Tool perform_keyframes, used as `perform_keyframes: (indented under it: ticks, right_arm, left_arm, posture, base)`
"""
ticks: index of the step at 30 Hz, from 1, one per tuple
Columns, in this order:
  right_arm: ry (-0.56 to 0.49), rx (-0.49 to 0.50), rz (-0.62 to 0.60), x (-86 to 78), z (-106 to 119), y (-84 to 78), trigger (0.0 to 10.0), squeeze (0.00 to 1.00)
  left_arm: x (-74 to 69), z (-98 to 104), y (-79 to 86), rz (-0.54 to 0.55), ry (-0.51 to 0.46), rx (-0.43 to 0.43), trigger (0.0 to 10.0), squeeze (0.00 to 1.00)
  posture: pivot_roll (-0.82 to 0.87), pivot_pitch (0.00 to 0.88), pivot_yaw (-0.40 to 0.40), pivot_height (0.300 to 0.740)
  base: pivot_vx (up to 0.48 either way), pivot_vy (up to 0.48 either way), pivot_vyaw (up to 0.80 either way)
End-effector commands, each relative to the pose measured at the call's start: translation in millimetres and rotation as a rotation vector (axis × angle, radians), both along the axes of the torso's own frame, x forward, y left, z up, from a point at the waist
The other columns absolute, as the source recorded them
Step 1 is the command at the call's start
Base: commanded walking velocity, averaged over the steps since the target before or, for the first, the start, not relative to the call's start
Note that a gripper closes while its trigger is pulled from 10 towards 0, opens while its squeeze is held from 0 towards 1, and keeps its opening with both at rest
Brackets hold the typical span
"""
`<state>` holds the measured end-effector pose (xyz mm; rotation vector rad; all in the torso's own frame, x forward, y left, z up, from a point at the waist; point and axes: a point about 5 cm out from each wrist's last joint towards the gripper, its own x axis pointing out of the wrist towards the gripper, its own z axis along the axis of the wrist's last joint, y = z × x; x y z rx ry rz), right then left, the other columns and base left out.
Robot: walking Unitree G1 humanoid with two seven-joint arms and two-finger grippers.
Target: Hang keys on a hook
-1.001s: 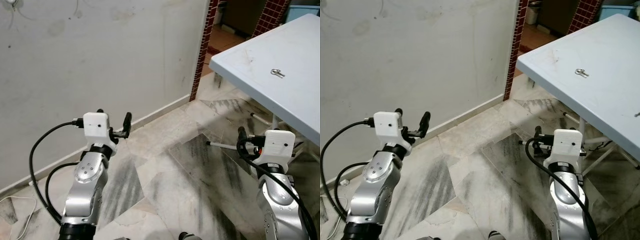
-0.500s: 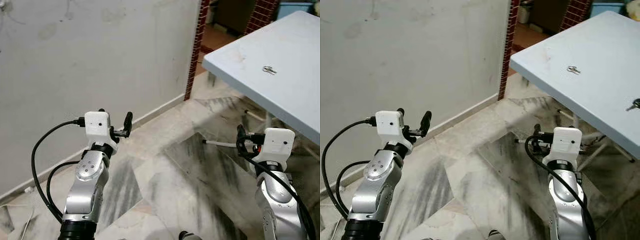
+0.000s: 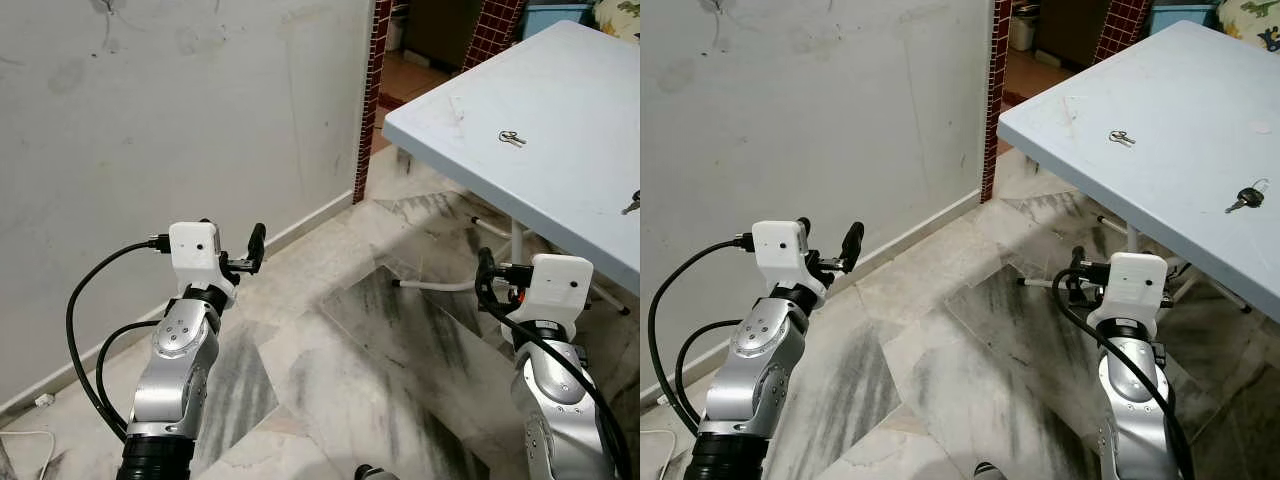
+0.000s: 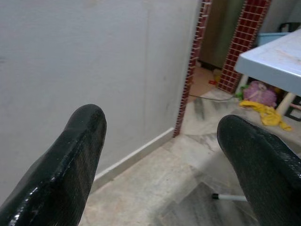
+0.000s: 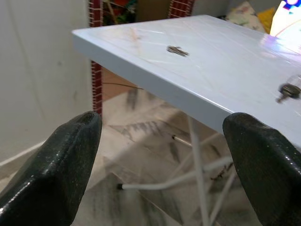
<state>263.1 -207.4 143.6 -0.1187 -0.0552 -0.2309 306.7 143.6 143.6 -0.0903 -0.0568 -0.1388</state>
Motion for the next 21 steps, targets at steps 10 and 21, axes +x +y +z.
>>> perform_keyframes:
  ticks: [10, 21]
  right_arm:
    - [-0.006, -0.006, 0.023, -0.3, -1, 2.2, 10.0, 0.00]
    - [-0.113, -0.083, 0.028, 0.8, 21, 5.2, 10.0, 0.00]
  left_arm:
    - [-2.6, -3, 2.7, -0.015, 0.003, -0.019, 10.0, 0.00]
    - [-7.4, 14, 16.0, 0.107, -0.145, 0.069, 10.0, 0.00]
  posture:
    - [-0.13, 0.160, 0.054, 0.740]
    - [-0.12, 0.161, 0.051, 0.740]
  base:
    - [0.000, 0.000, 0.00]
    - [0.000, 0.000, 0.00]
